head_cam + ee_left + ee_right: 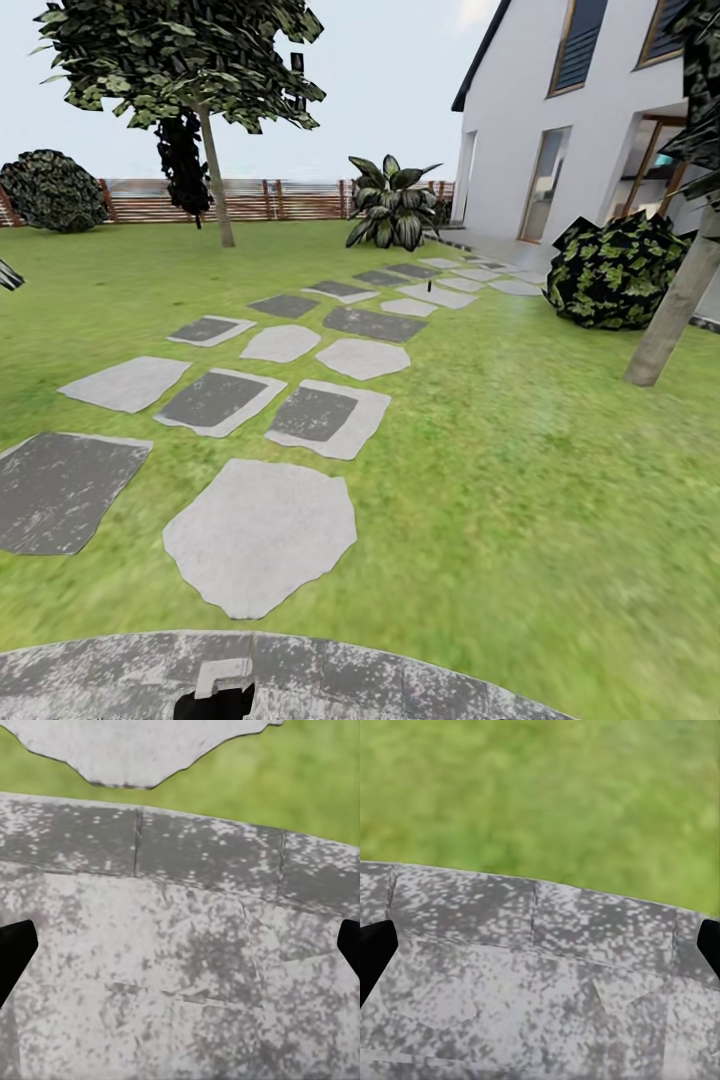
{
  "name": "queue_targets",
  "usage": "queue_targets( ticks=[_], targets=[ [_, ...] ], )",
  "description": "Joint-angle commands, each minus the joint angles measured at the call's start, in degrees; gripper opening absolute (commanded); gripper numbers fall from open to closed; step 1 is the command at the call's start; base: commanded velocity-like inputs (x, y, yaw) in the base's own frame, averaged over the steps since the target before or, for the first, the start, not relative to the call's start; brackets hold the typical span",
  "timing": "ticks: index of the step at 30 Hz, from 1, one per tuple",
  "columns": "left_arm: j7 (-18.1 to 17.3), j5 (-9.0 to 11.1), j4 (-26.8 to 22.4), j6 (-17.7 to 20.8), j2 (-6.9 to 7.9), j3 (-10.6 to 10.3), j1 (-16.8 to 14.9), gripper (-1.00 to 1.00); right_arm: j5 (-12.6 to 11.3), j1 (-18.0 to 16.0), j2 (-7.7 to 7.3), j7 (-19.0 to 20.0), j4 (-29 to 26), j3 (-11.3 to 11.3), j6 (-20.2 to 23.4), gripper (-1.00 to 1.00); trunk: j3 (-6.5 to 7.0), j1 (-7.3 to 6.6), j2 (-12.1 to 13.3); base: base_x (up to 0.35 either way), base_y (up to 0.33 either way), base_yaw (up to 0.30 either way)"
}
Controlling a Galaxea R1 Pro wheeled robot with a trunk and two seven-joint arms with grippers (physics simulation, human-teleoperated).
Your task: In the garden, pick up the pesticide atomizer on the floor and spray pesticide onto both trees until each tree trunk is fully covered.
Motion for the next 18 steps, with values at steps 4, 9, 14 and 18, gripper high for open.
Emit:
queue_targets(
  ticks=[4, 9, 14, 18],
  targets=[
    [0.00, 0.00, 0.00, 0.00, 0.03, 0.00, 0.00, 1.00, 0.01, 0.00, 0.00, 0.04, 0.00, 0.00, -0.01, 1.00, -1.09, 0.88, -1.62, 0.000, 0.000, -0.067],
    [-0.13, 0.01, 0.00, 0.00, 0.03, -0.08, 0.00, 1.00, -0.06, 0.00, 0.00, 0.07, 0.00, 0.00, -0.02, 1.00, -2.42, 1.98, -3.63, 0.000, 0.000, -0.151],
    [-0.22, -0.04, 2.67, -0.09, 0.19, -0.09, 0.06, 1.00, -0.07, 0.00, 0.00, 0.06, 0.00, 0.00, 0.01, 1.00, -3.36, 2.64, -4.83, 0.000, 0.000, -0.179],
    [-0.32, -0.22, 5.61, -4.72, 0.28, -0.10, 0.06, 1.00, -0.07, 0.00, 0.00, 0.04, -0.06, 0.00, -0.06, 1.00, -3.59, 2.64, -4.83, 0.146, 0.000, -0.127]
  ],
)
